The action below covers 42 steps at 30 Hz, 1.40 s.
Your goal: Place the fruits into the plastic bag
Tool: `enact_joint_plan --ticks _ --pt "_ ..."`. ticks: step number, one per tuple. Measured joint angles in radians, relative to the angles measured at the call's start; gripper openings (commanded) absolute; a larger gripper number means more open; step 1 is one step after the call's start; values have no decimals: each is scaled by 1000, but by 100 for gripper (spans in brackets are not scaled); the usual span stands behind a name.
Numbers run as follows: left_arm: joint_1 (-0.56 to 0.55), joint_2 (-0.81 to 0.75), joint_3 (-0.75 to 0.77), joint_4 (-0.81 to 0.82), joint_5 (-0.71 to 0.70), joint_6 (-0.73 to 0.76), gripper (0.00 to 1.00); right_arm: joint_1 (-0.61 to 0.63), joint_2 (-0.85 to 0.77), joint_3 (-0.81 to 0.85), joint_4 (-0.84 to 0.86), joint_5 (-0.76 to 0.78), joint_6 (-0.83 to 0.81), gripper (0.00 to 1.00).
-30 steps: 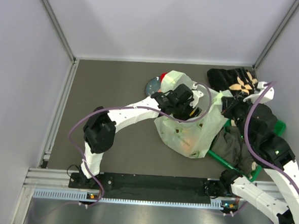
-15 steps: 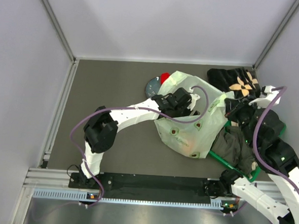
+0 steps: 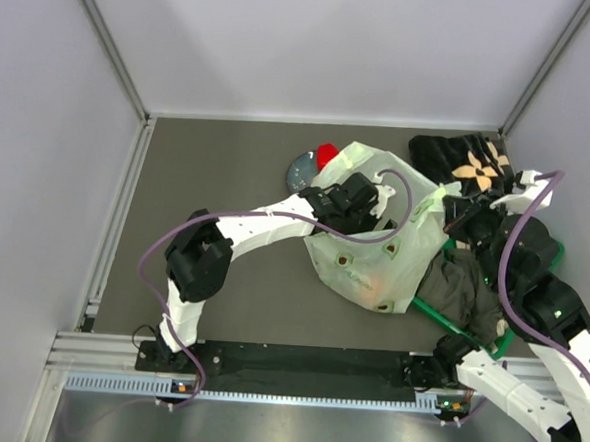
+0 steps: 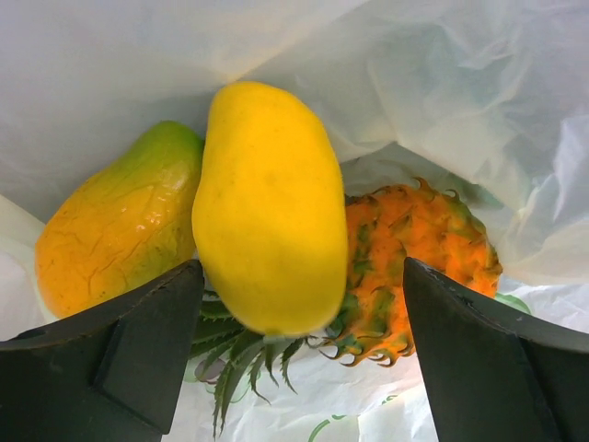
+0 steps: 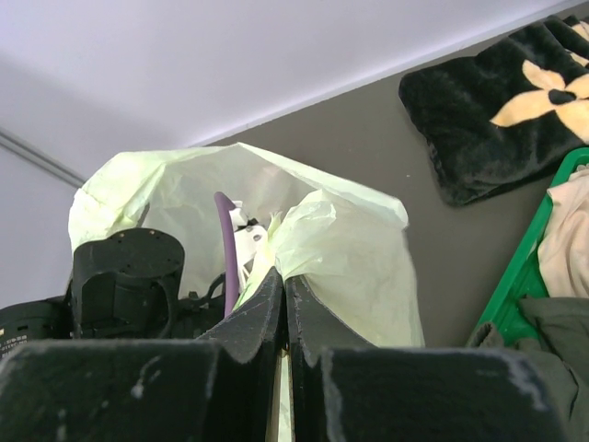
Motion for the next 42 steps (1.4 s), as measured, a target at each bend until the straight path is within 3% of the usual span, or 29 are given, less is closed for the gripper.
enact_joint_plan --ticks 12,31,42 --pt "0 -25 22 33 -26 -29 95 0 0 0 0 0 0 0" --pt "11 -264 79 235 90 3 97 0 0 0 0 1 0 0" --pt "86 -418 79 333 35 -3 99 0 -5 0 -18 26 -1 0"
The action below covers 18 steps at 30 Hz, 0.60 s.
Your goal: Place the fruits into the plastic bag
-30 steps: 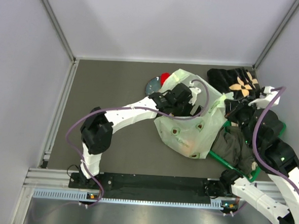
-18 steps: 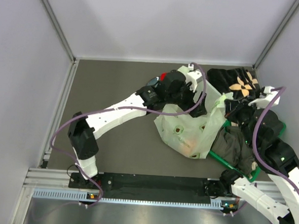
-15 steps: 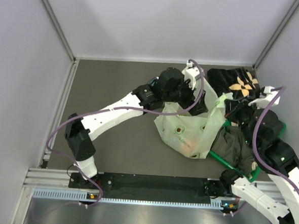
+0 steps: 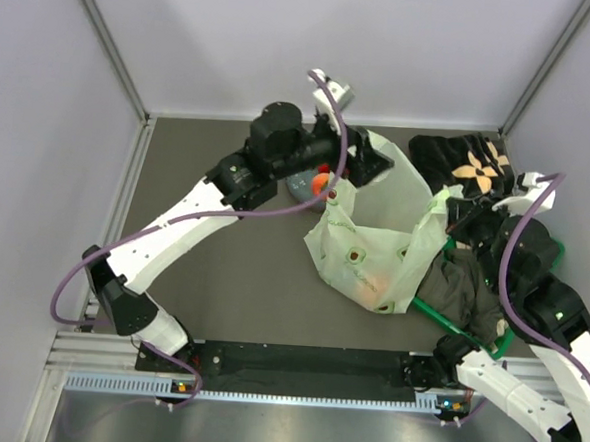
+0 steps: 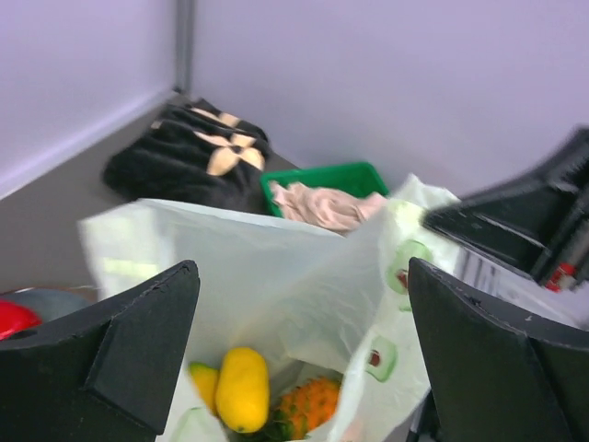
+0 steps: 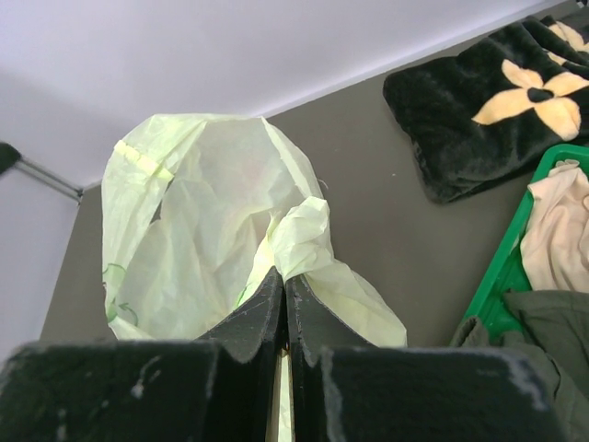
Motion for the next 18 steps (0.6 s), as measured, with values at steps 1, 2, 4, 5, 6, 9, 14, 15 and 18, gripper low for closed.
enact_joint_plan --ticks 1,2,4,5,6,9,14,15,18 --pt "25 -8 0 6 -9 -16 99 0 -2 0 -3 4 0 0" --pt "51 -14 0 7 -18 -32 99 0 -4 0 -4 7 0 0" --pt "103 -23 -6 11 -37 -64 99 0 -7 0 -9 15 0 0" --pt "131 -27 -17 14 -48 -82 98 0 -8 0 -13 21 0 0" --pt "159 -33 -33 14 -58 -103 98 0 -9 0 -16 25 0 0" --pt "219 -37 -63 -3 -108 -155 97 0 -9 0 -26 37 0 0" --pt "254 -31 -72 -87 -251 -172 97 0 -19 0 -51 60 0 0" --pt "254 -24 -72 -101 -273 -171 97 0 -22 1 -56 66 0 0" --pt "260 6 -72 -141 -305 -169 96 0 -26 1 -65 82 0 0"
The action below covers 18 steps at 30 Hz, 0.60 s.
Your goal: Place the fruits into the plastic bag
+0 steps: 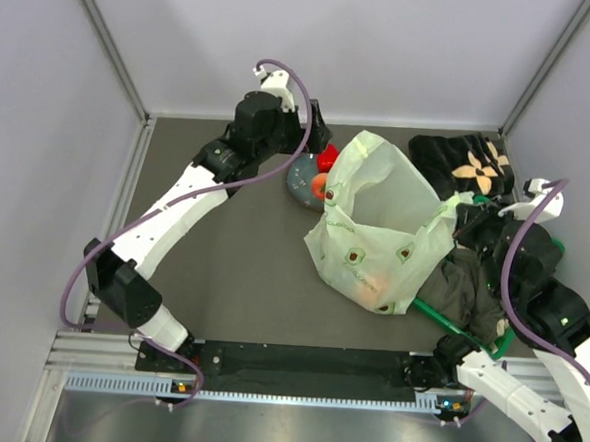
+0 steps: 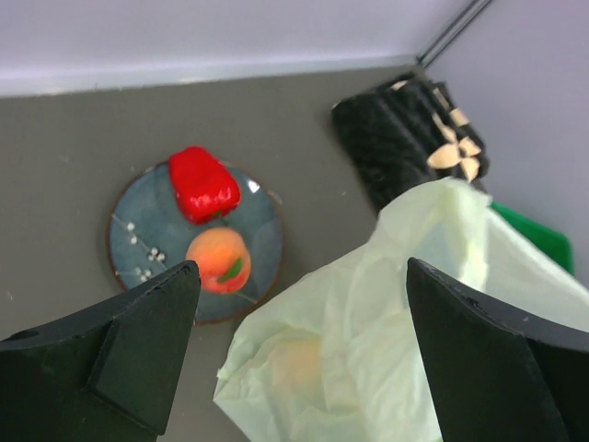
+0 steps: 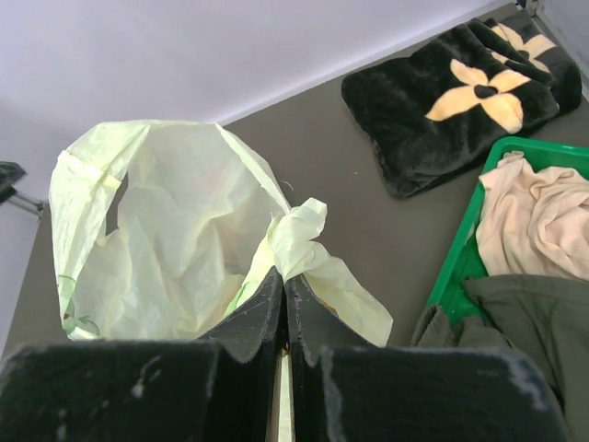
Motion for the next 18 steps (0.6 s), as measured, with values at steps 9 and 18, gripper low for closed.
enact_joint_plan --ticks 9,18 --pt "97 53 -174 32 70 -103 94 0 6 21 -19 19 -3 0" --pt "84 264 -122 48 89 -107 91 0 28 52 -46 19 -4 0"
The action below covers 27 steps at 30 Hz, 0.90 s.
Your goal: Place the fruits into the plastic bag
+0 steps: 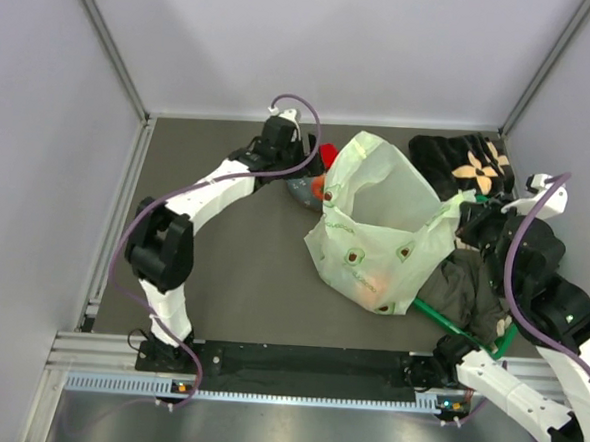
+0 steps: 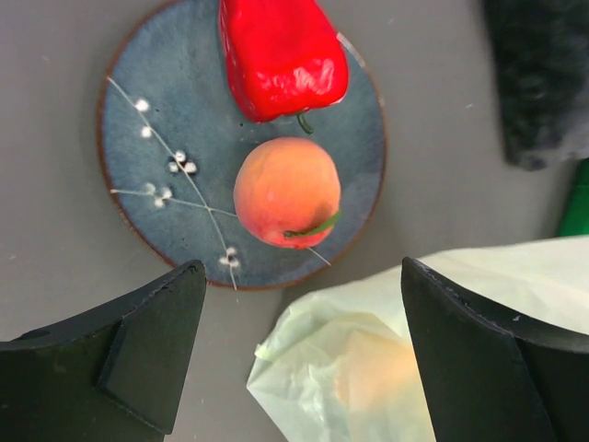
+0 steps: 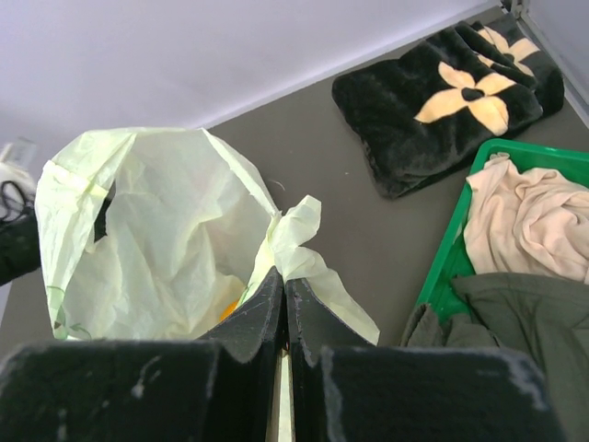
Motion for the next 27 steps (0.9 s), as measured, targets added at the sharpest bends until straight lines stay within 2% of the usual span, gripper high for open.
enact_joint_plan --ticks 8,16,27 --pt "-40 182 117 -51 -20 60 90 0 56 67 -25 -2 -7 0" --pt "-78 229 186 -86 -93 153 91 0 104 80 -24 -17 -7 0" --pt "-82 415 320 -106 -117 192 90 0 103 81 -24 -21 -6 0"
